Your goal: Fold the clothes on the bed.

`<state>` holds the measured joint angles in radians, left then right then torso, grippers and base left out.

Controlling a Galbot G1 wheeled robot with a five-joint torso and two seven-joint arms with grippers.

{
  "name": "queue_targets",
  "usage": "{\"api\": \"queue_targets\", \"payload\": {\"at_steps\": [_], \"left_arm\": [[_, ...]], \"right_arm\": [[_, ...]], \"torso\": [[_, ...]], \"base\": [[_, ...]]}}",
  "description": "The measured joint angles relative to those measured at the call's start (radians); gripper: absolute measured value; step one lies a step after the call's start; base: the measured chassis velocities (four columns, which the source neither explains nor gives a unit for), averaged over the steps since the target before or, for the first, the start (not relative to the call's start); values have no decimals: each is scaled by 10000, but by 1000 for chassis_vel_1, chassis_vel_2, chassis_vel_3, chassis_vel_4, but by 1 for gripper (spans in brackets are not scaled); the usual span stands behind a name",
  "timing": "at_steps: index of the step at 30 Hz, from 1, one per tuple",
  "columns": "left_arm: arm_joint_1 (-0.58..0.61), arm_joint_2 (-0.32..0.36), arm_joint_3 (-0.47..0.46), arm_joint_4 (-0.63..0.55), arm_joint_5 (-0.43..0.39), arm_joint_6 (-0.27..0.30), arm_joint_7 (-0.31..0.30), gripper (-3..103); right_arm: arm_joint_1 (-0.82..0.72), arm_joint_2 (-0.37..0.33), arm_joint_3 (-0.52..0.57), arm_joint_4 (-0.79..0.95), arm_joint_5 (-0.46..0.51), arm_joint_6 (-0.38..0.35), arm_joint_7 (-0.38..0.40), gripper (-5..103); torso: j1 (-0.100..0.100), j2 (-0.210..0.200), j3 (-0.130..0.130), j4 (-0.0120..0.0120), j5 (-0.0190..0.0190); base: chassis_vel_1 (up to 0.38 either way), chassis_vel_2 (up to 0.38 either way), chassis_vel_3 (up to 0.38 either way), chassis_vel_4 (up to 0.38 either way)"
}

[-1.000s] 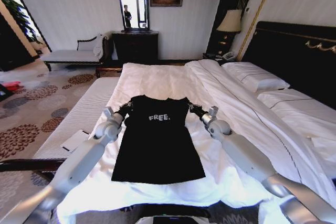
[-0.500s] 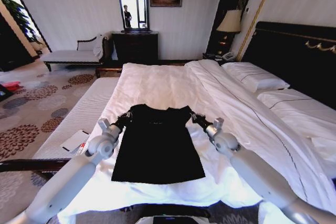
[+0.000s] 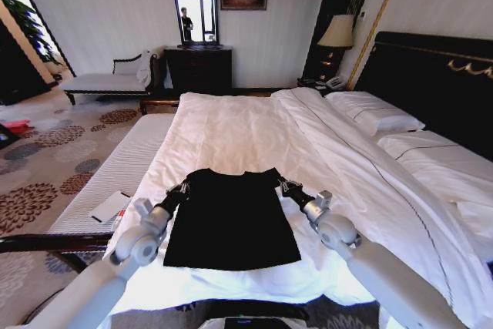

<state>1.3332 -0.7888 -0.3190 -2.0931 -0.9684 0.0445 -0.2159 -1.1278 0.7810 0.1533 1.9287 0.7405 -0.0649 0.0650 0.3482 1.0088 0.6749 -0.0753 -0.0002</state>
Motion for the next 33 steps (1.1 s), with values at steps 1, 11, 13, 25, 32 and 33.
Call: {"api": "queue_targets", "payload": {"at_steps": [1,11,13,25,32,33], "left_arm": [[238,1,-103,-119,58,-14,15,1],[1810,-234,-967,-988,432,-113,128,1],[2070,-278,-1115,-1163,511,-130,159,1],[3354,-469,-1685,-1498,929,-329,509,1],[3862,-745,-1760,-1293,1306,-519,773,1],[3935,-771,-1774,-1252,1346,-543,806,1]], "right_arm": [[-187,16,46,90,-125,-1,2,1],[-1904,136,678,958,-936,7,-40,1],[-2320,152,869,1151,-1151,34,-80,1],[-3524,561,1331,1530,-1888,154,-235,1],[-3979,737,1513,1551,-2161,252,-296,1],[-4055,770,1525,1551,-2209,273,-306,1]], "torso": [[0,0,0,0,1],[1,0,0,1,2],[1,0,0,0,1],[1,0,0,1,1],[2,-1,1,1,2],[2,-1,2,1,1]], "base": [[0,0,0,0],[0,0,0,0],[0,0,0,0],[0,0,0,0],[0,0,0,0],[0,0,0,0]]}}
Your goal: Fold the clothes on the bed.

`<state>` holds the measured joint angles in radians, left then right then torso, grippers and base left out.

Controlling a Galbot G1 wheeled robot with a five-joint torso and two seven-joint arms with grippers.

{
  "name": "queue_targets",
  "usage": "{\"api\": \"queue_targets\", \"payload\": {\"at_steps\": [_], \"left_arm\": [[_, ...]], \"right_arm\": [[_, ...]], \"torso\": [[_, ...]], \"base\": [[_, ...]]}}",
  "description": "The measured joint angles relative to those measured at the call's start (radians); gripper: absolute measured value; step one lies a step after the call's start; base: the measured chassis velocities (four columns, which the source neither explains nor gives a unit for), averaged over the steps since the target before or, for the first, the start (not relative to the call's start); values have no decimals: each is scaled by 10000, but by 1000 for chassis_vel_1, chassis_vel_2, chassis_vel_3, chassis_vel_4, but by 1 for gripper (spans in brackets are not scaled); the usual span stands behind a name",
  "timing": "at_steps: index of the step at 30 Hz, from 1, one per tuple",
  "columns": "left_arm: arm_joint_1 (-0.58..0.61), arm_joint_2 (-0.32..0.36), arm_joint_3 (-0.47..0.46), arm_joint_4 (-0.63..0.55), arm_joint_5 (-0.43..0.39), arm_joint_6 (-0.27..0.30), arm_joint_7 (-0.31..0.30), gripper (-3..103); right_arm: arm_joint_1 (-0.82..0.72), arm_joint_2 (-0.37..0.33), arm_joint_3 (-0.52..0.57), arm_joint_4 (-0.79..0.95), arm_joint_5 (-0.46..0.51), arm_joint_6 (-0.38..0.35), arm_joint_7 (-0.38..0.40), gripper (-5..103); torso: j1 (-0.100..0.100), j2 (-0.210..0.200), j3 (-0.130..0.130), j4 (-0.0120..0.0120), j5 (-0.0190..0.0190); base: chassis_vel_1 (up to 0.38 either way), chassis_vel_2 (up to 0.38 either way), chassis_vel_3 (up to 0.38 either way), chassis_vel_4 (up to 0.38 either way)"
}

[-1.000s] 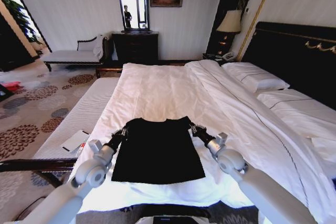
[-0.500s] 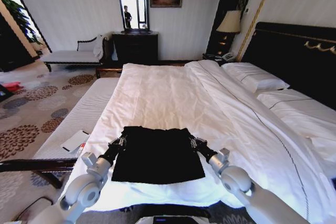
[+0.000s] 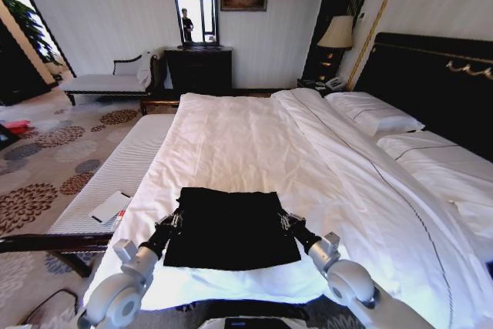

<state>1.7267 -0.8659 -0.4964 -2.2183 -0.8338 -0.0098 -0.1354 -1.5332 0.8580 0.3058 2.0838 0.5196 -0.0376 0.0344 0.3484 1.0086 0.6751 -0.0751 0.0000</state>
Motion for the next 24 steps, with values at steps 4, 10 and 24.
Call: {"api": "queue_targets", "payload": {"at_steps": [4,10,24], "left_arm": [[216,-94,-20,215,135,-64,70,1],[267,-96,210,304,304,-73,66,1],[551,-166,563,604,669,-97,43,1]], "right_arm": [[-347,212,10,-98,-261,131,-74,1],[-591,452,-110,-304,-522,262,-139,1],[-831,681,-281,-627,-823,489,-152,1]], "torso": [[-1,1,-1,0,0],[0,0,-1,-1,0],[0,0,0,-1,0]], "base": [[0,0,0,0],[0,0,0,0],[0,0,0,0]]}}
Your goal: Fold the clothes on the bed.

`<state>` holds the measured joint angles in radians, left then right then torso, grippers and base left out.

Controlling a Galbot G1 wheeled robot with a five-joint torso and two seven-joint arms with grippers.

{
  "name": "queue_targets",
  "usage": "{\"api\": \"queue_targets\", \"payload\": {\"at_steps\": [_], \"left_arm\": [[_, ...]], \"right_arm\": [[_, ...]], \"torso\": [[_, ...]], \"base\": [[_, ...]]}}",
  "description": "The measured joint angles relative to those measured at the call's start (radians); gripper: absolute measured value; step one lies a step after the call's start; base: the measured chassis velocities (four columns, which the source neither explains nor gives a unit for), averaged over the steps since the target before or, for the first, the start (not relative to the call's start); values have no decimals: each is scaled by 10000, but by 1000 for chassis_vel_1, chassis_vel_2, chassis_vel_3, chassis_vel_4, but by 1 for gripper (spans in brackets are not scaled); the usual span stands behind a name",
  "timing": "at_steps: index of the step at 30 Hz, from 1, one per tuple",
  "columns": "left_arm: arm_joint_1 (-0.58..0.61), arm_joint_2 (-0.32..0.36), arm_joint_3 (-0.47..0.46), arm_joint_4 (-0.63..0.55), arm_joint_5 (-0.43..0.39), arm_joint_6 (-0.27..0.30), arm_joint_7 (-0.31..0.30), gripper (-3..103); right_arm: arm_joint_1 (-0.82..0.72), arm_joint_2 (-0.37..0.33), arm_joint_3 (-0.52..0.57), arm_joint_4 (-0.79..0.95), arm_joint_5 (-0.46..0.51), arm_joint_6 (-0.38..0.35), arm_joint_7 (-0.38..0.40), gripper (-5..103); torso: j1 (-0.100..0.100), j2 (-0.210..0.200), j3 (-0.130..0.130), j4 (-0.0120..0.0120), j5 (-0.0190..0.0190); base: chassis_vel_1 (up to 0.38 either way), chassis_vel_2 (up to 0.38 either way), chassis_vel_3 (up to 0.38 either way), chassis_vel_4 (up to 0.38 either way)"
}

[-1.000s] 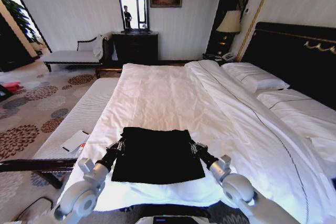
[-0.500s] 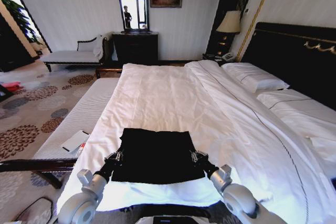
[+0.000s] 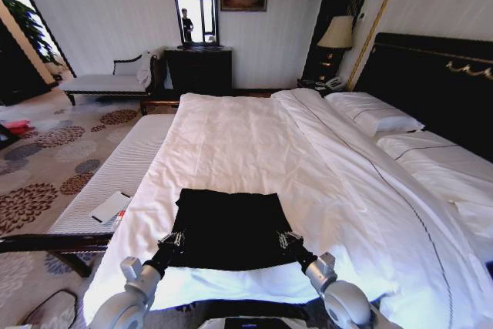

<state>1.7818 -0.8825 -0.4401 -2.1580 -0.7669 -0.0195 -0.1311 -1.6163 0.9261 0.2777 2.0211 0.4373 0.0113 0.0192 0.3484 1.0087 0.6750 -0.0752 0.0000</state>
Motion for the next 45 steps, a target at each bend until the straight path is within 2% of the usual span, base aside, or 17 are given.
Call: {"api": "queue_targets", "payload": {"at_steps": [2,4,6,8,9,13,15,18,20,22,24,25,29,31,36,42,45], "left_arm": [[39,-11,57,84,99,0,3,1],[72,-52,181,205,542,-90,39,1],[92,-71,231,237,756,-140,57,1],[238,-126,420,263,1418,-236,66,-1],[238,-126,420,263,1418,-236,66,-1],[513,-149,399,93,1853,-238,151,15],[585,-150,327,6,1880,-238,174,20],[779,-151,59,-249,1901,-238,233,37],[817,-172,-41,-328,1892,-238,244,37],[894,-240,-306,-564,1847,-249,250,53],[909,-250,-368,-626,1836,-250,252,53],[924,-265,-474,-739,1800,-253,254,58],[770,-262,-763,-948,1439,-248,252,70],[248,-151,-881,-908,985,-163,117,81],[-1246,276,-805,-386,-134,337,-45,98],[-3405,929,-226,1071,-1603,984,-59,100],[-4184,1165,100,1594,-1923,1123,-25,100]], "right_arm": [[-90,28,-63,-76,-121,32,11,-2],[-212,58,-137,-170,-372,121,25,8],[-248,69,-168,-194,-435,142,50,8],[-312,111,-210,-265,-590,218,145,19],[-312,111,-210,-265,-590,218,145,19],[-538,94,-124,-93,-597,244,197,40],[-667,81,-74,22,-600,244,245,40],[-1154,86,122,349,-631,234,344,57],[-1272,105,202,438,-636,234,353,62],[-1496,146,466,777,-444,184,422,73],[-1518,146,549,880,-337,144,451,73],[-1526,138,666,1016,-157,73,490,78],[-1350,1,1084,1441,672,-377,738,94],[-934,-200,1403,1672,1548,-901,1091,99],[98,-617,1817,1731,3222,-1504,1538,100],[563,-882,2020,1502,3717,-1650,1661,100],[507,-886,2085,1493,3711,-1690,1693,100]], "torso": [[0,0,0,0,0],[0,0,0,-1,0],[0,0,-1,-1,0],[0,0,0,0,0],[0,0,0,0,0],[0,0,0,1,0],[-1,0,-1,1,0],[0,0,0,-1,0],[-1,0,-1,-2,1],[-1,0,-1,-2,0],[-1,1,-1,-1,0],[-1,0,-1,0,0],[-1,0,-1,0,0],[-1,0,0,0,1],[0,-1,2,3,-1],[1,-2,3,0,-2],[0,-2,2,0,0]], "base": [[0,0,0,0],[0,0,0,0],[0,0,0,0],[0,0,0,0],[0,0,0,0],[0,0,0,0],[0,0,0,0],[0,0,0,0],[0,0,0,0],[0,0,0,0],[0,0,0,0],[0,0,0,0],[0,0,0,0],[0,0,0,0],[0,0,0,0],[0,0,0,0],[0,0,0,0]]}}
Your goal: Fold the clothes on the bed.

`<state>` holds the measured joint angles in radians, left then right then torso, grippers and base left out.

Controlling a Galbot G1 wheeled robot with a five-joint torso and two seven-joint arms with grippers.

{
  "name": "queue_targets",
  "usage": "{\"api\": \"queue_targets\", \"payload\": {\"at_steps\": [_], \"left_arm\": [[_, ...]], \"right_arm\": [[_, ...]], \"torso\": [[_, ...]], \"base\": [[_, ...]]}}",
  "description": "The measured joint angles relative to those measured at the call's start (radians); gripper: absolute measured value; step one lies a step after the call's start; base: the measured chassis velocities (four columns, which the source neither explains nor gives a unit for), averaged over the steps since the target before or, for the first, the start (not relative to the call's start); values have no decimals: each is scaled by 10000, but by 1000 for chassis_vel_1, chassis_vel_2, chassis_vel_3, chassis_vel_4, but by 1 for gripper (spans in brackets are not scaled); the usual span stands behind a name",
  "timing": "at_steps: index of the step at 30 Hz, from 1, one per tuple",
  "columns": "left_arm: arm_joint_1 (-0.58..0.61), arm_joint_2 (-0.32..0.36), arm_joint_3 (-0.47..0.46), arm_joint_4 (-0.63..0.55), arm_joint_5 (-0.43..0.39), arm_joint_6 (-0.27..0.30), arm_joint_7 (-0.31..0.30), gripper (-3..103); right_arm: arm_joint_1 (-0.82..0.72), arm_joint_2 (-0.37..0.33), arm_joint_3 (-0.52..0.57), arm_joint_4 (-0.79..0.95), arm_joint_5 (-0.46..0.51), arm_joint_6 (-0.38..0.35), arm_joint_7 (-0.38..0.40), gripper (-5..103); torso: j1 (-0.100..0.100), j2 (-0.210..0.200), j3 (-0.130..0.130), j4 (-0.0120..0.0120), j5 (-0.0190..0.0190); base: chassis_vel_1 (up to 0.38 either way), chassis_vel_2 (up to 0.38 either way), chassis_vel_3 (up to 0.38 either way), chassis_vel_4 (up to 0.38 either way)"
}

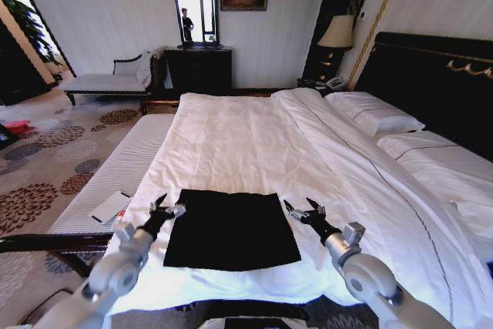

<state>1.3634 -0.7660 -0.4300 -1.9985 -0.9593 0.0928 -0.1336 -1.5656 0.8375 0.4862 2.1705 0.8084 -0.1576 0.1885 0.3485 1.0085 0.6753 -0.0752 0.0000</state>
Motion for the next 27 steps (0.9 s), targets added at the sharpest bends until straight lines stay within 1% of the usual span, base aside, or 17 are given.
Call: {"api": "queue_targets", "payload": {"at_steps": [1,3,4,6,8,10,11,12,14,17,20,21,23,27], "left_arm": [[-504,137,247,368,-168,76,71,100],[-706,179,345,522,-218,94,105,100],[-1114,245,531,846,-321,125,191,103],[-1801,298,853,1499,-605,240,384,100],[-1998,292,940,1727,-736,295,419,100],[-2367,244,1135,2260,-1026,451,502,90],[-2453,243,1182,2430,-1202,567,553,86],[-2453,243,1182,2430,-1202,567,553,86],[-2565,253,1257,2750,-1420,696,718,85],[-2686,244,1407,3305,-1513,770,961,83],[-2711,192,1491,3483,-1535,789,1052,82],[-2742,109,1591,3650,-1521,790,1124,75],[-2782,37,1653,3758,-1496,790,1164,75],[-3054,-260,1917,4179,-1475,712,1302,58]], "right_arm": [[-91,4,66,-4,-25,-17,12,100],[-141,8,110,-12,-39,-22,15,100],[-217,18,191,-24,-60,-28,20,100],[-408,50,420,-77,-101,-41,35,100],[-461,54,487,-99,-113,-43,37,100],[-562,87,620,-145,-153,-76,49,100],[-589,115,651,-151,-185,-104,70,100],[-589,115,651,-151,-185,-104,70,100],[-642,165,685,-140,-223,-175,125,100],[-744,206,741,-128,-332,-232,167,100],[-761,225,773,-222,-510,-222,170,100],[-762,238,792,-380,-683,-165,171,100],[-761,250,792,-449,-730,-148,171,100],[-755,314,782,-507,-771,-141,173,100]], "torso": [[0,0,0,-1,0],[0,0,0,0,0],[1,0,0,-4,0],[1,0,-1,-3,0],[1,0,-1,-2,0],[1,0,-1,-2,-1],[0,0,-1,-1,-1],[0,0,-1,-1,-1],[1,0,-1,1,0],[0,0,-2,1,0],[0,0,-2,1,-2],[0,1,-3,1,0],[0,0,-2,2,0],[1,1,-2,-1,0]], "base": [[0,0,0,0],[0,0,0,0],[0,0,0,0],[0,0,0,0],[0,0,0,0],[0,0,0,0],[0,0,0,0],[0,0,0,0],[0,0,0,0],[0,0,0,0],[0,0,0,0],[0,0,0,0],[0,0,0,0],[0,0,0,0]]}}
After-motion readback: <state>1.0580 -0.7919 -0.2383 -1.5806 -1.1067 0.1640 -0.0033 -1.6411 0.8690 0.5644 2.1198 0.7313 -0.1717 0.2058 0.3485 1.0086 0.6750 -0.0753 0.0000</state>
